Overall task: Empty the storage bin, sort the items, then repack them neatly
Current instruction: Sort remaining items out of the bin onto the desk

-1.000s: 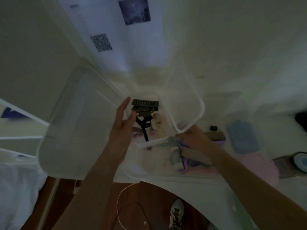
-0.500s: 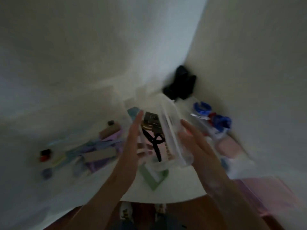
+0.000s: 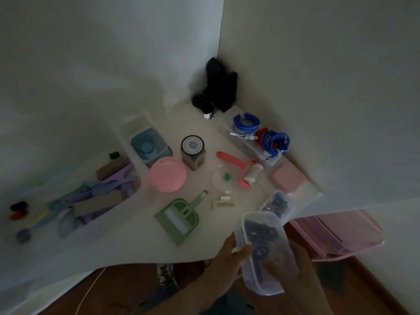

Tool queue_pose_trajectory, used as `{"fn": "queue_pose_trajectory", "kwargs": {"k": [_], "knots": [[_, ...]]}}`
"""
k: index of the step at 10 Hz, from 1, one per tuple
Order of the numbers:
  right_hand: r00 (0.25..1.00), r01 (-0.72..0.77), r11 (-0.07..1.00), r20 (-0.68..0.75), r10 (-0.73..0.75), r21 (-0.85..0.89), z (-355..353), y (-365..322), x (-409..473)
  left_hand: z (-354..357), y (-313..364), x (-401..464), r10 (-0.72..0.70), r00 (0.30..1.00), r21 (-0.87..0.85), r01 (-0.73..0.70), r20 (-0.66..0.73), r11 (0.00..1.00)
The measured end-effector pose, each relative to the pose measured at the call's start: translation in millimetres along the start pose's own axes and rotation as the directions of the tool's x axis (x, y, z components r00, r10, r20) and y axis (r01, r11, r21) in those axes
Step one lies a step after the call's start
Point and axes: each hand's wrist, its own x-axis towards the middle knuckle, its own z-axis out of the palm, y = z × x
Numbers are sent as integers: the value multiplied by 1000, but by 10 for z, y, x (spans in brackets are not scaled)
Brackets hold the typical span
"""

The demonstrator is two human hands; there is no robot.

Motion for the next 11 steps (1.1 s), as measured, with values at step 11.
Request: {"fn": "queue_pose_trajectory", "kwargs": {"k": [11], "knots": [[883, 268, 547, -24, -468, -793, 1065, 162, 1819, -1288, -93, -143, 159, 969, -317, -213, -187, 924]]}}
